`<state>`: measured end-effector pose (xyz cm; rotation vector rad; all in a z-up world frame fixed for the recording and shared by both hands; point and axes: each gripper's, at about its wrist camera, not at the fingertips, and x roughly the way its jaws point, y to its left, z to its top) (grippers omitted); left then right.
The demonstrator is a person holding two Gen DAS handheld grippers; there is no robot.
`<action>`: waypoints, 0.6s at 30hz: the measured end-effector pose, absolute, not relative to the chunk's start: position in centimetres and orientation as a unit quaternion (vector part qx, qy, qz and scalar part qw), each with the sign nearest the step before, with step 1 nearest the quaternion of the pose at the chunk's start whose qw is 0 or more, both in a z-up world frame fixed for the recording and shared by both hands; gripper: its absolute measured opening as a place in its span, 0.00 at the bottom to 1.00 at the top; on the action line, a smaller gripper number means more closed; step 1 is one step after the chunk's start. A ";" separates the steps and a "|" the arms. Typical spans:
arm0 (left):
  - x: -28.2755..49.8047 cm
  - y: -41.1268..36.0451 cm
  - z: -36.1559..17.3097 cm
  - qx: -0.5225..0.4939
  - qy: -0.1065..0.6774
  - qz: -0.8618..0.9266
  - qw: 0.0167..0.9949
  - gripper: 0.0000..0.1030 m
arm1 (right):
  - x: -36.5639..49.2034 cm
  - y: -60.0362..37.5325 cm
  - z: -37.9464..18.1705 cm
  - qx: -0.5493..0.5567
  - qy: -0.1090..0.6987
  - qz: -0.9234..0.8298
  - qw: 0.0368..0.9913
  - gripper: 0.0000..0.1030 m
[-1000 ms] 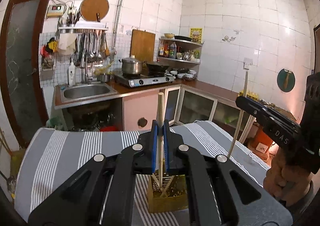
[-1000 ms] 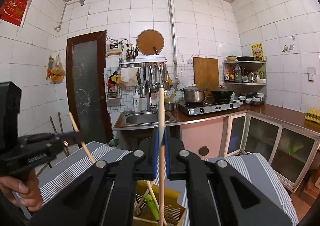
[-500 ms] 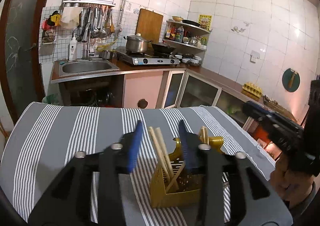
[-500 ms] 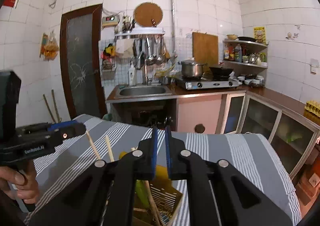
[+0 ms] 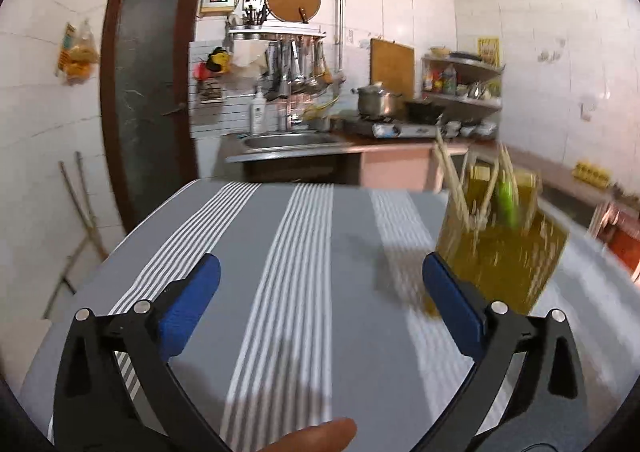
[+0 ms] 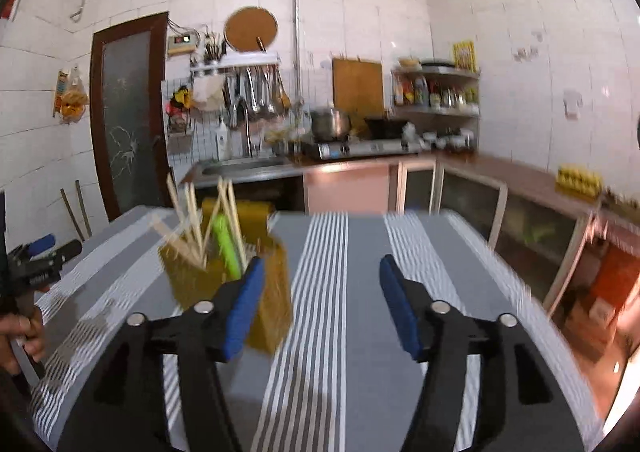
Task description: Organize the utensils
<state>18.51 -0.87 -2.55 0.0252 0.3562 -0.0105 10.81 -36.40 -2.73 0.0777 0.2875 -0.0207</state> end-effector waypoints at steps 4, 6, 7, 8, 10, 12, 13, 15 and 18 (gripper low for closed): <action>15.0 -1.0 -4.6 0.014 0.176 0.004 0.984 0.95 | 8.1 -35.6 -5.4 0.012 0.133 -0.028 0.991 0.61; 14.0 -0.9 -5.2 0.003 0.173 -0.012 0.985 0.95 | 7.0 -35.7 -6.8 0.017 0.129 -0.028 0.991 0.62; 13.4 -1.0 -5.5 0.004 0.171 -0.014 0.985 0.95 | 6.8 -35.9 -7.4 0.026 0.130 -0.026 0.991 0.62; 13.0 -1.2 -5.6 0.004 0.166 -0.016 0.986 0.95 | 6.8 -35.9 -7.8 0.031 0.132 -0.027 0.990 0.62; 12.1 -1.7 -5.9 0.003 0.155 -0.025 0.988 0.95 | 7.0 -35.6 -8.8 0.035 0.139 -0.025 0.989 0.62; 11.7 -2.1 -6.3 0.000 0.144 -0.018 0.989 0.95 | 7.2 -35.0 -9.9 0.022 0.138 -0.028 0.990 0.62; 11.8 -2.1 -6.5 -0.007 0.144 -0.021 0.989 0.95 | 7.4 -34.8 -10.1 0.018 0.135 -0.025 0.990 0.62; 11.8 -2.5 -6.6 -0.011 0.142 -0.019 0.990 0.95 | 7.8 -34.3 -10.1 0.014 0.127 -0.026 0.991 0.62; 11.3 -3.0 -6.5 -0.007 0.122 -0.025 0.992 0.95 | 7.4 -34.0 -10.1 0.014 0.099 -0.029 0.995 0.62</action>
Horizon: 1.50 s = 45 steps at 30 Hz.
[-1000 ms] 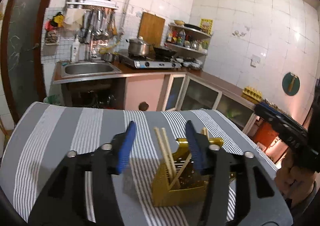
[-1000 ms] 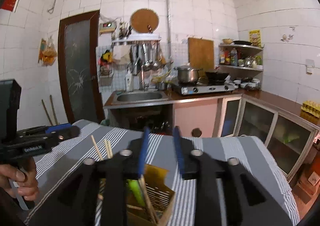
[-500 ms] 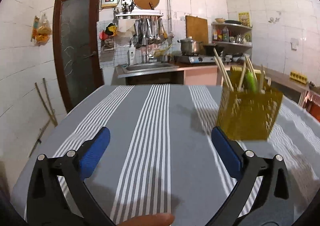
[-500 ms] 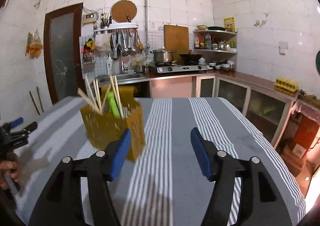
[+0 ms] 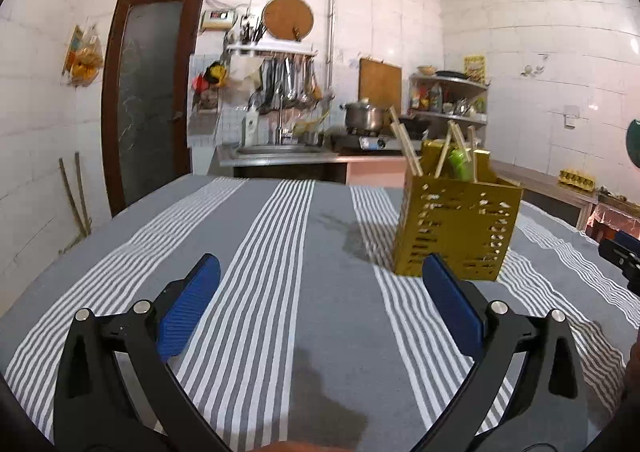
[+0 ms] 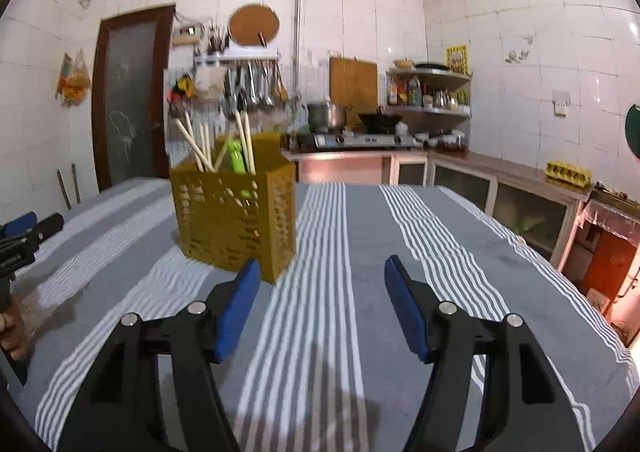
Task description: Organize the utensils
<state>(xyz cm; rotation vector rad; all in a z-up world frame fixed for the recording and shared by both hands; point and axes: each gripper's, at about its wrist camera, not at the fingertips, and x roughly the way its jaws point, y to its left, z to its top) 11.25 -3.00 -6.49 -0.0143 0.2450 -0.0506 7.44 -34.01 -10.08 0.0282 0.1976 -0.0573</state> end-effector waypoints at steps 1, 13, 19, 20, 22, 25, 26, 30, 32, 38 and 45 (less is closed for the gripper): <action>11.1 -3.1 -6.5 -0.005 0.117 -0.025 0.993 0.95 | 7.2 -33.9 -10.3 0.013 0.090 -0.028 0.995 0.62; 8.9 -6.2 -7.0 0.056 0.075 -0.053 0.994 0.95 | 6.0 -33.8 -12.3 0.040 0.091 -0.030 0.995 0.74; 9.7 -5.4 -7.0 0.040 0.087 -0.039 0.995 0.95 | 5.9 -33.9 -12.4 0.048 0.085 -0.030 0.995 0.74; 9.8 -5.3 -7.0 0.039 0.088 -0.039 0.995 0.95 | 5.8 -33.9 -12.3 0.049 0.082 -0.030 0.995 0.74; 9.8 -5.3 -7.0 0.041 0.090 -0.039 0.994 0.95 | 5.6 -33.8 -12.1 0.048 0.077 -0.028 0.995 0.74; 9.8 -5.2 -7.1 0.042 0.088 -0.037 0.995 0.95 | 6.0 -33.7 -11.6 0.048 0.076 -0.016 0.996 0.74; 9.7 -5.2 -7.1 0.041 0.087 -0.036 0.995 0.95 | 6.1 -33.8 -11.4 0.049 0.076 -0.013 0.996 0.74; 9.8 -4.7 -7.2 0.023 0.093 -0.034 0.995 0.95 | 6.1 -33.9 -10.5 0.042 0.054 -0.019 0.997 0.74; 10.0 -4.7 -7.2 0.017 0.099 -0.035 0.994 0.95 | 6.4 -33.8 -10.6 0.034 0.055 -0.024 0.998 0.74; 9.9 -5.0 -7.2 0.025 0.100 -0.034 0.994 0.95 | 6.2 -33.3 -10.7 0.024 0.053 -0.022 0.998 0.74; 10.0 -4.9 -7.2 0.024 0.100 -0.032 0.994 0.95 | 6.7 -33.0 -10.7 0.019 0.069 -0.024 0.997 0.76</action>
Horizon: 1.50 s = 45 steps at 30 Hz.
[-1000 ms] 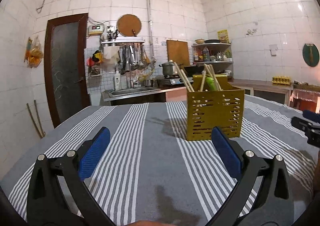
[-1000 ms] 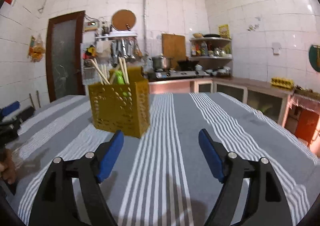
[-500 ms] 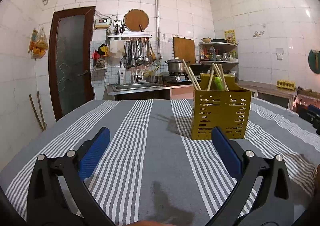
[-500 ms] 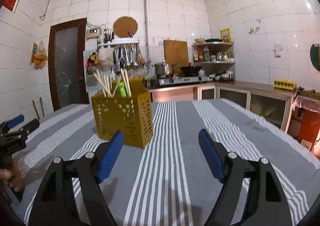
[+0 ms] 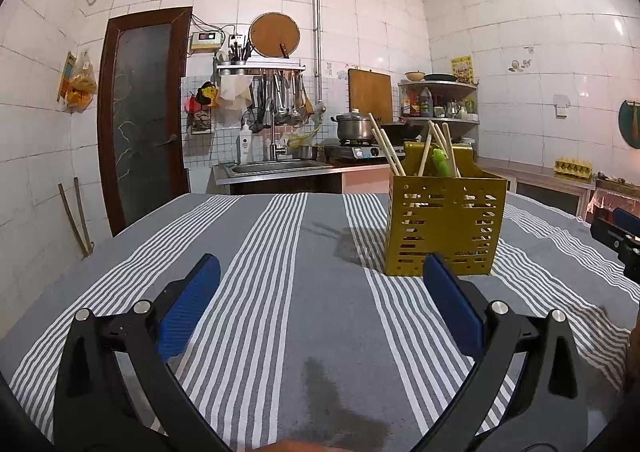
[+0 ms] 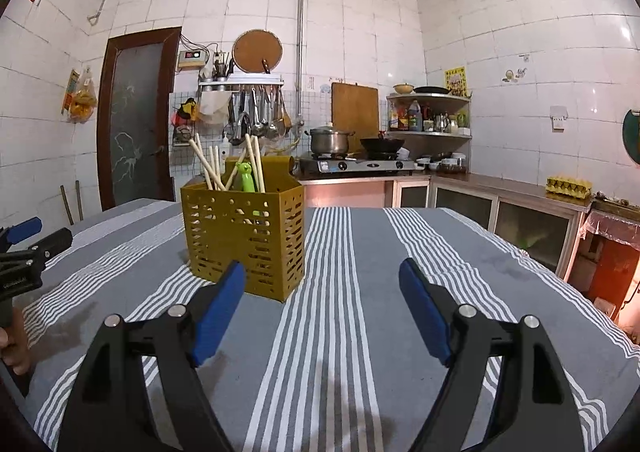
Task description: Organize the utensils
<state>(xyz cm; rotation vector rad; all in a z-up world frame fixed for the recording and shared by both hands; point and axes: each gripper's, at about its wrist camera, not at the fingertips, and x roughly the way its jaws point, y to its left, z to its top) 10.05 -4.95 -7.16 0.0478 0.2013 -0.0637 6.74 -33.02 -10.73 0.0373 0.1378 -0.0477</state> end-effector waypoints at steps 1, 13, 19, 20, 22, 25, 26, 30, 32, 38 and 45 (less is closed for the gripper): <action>10.0 -5.0 -7.2 0.024 0.099 -0.032 0.994 0.95 | 6.8 -33.0 -10.7 0.018 0.071 -0.024 0.997 0.76; 10.3 -5.2 -7.2 0.028 0.104 -0.028 0.994 0.95 | 6.5 -32.8 -10.8 0.012 0.065 -0.027 0.997 0.76; 10.5 -5.1 -7.2 0.028 0.107 -0.027 0.994 0.95 | 6.4 -32.8 -10.8 0.011 0.065 -0.028 0.997 0.76; 10.5 -5.1 -7.2 0.028 0.106 -0.027 0.994 0.95 | 6.4 -32.8 -10.8 0.012 0.065 -0.027 0.997 0.76; 10.5 -5.1 -7.2 0.028 0.107 -0.027 0.994 0.95 | 6.4 -32.8 -10.8 0.013 0.065 -0.028 0.997 0.76; 10.5 -5.2 -7.2 0.028 0.106 -0.027 0.994 0.95 | 6.4 -32.8 -10.8 0.011 0.066 -0.027 0.997 0.76; 10.5 -5.1 -7.2 0.028 0.106 -0.027 0.994 0.95 | 6.4 -32.8 -10.8 0.012 0.066 -0.027 0.997 0.76; 10.5 -5.1 -7.2 0.028 0.107 -0.028 0.994 0.95 | 6.5 -33.0 -10.8 0.012 0.067 -0.028 0.997 0.76; 10.5 -5.2 -7.2 0.028 0.107 -0.027 0.994 0.95 | 6.5 -33.0 -10.8 0.011 0.068 -0.027 0.997 0.76; 10.5 -5.1 -7.2 0.028 0.107 -0.027 0.993 0.95 | 6.5 -33.0 -10.8 0.012 0.068 -0.028 0.997 0.76; 10.6 -5.1 -7.4 0.025 0.112 -0.026 0.993 0.95 | 6.5 -33.0 -10.8 0.011 0.068 -0.027 0.997 0.76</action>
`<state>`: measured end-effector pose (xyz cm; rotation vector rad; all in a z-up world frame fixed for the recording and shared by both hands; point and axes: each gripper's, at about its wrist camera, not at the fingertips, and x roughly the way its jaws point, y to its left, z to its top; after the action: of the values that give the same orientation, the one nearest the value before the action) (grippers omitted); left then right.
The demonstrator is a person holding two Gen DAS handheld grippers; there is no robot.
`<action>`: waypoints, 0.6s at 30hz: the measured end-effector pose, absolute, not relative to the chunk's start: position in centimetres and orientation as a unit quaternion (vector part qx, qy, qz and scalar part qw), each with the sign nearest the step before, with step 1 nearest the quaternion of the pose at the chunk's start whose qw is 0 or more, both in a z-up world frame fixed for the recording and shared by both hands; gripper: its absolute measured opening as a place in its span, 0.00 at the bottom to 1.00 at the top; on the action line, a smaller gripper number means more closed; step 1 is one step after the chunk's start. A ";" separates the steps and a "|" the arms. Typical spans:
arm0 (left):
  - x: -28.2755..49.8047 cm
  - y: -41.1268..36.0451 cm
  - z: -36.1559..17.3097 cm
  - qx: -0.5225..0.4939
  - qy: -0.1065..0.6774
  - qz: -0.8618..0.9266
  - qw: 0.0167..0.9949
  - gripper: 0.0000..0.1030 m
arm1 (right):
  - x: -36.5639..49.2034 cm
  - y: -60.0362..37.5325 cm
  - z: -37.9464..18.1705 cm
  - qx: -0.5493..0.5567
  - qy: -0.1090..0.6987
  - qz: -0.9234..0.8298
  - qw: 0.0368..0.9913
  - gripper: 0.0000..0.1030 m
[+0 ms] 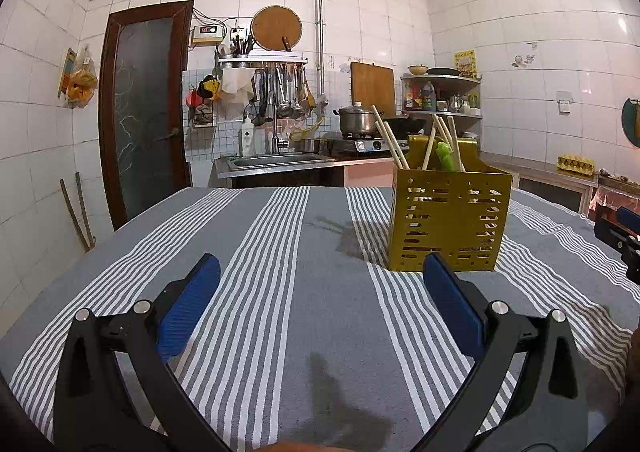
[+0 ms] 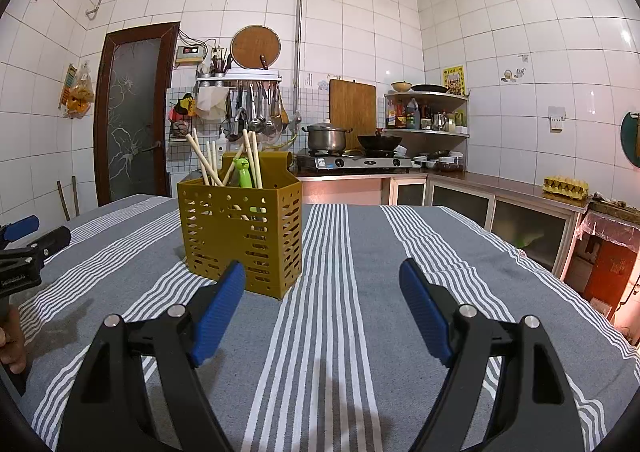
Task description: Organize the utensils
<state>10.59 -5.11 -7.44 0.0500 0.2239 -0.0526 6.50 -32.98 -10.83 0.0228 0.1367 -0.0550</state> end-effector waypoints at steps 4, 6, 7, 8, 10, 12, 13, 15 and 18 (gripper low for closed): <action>10.6 -5.1 -7.4 0.025 0.112 -0.026 0.993 0.95 | 6.5 -33.0 -10.8 0.011 0.068 -0.027 0.997 0.76; 10.6 -5.1 -7.5 0.025 0.113 -0.026 0.993 0.95 | 6.5 -33.0 -10.9 0.012 0.069 -0.028 0.997 0.76; 10.6 -5.1 -7.5 0.025 0.112 -0.026 0.993 0.95 | 6.5 -33.0 -10.9 0.012 0.070 -0.027 0.997 0.76; 10.6 -5.1 -7.5 0.025 0.113 -0.026 0.993 0.95 | 6.5 -33.0 -10.9 0.012 0.070 -0.027 0.997 0.76; 10.6 -5.1 -7.5 0.025 0.112 -0.026 0.993 0.95 | 6.5 -33.0 -10.9 0.012 0.070 -0.027 0.997 0.76; 10.6 -5.1 -7.5 0.025 0.113 -0.026 0.993 0.95 | 6.5 -33.0 -10.9 0.011 0.070 -0.027 0.997 0.76; 10.6 -5.1 -7.5 0.025 0.113 -0.026 0.993 0.95 | 6.5 -33.0 -10.9 0.012 0.070 -0.027 0.997 0.76; 10.6 -5.1 -7.5 0.025 0.113 -0.026 0.993 0.95 | 6.5 -33.0 -10.9 0.012 0.070 -0.027 0.997 0.76; 10.6 -5.1 -7.5 0.024 0.113 -0.026 0.993 0.95 | 6.6 -33.0 -10.9 0.012 0.071 -0.027 0.997 0.76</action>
<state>10.59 -5.09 -7.50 0.0489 0.2267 -0.0522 6.58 -33.01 -10.95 0.0244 0.1426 -0.0535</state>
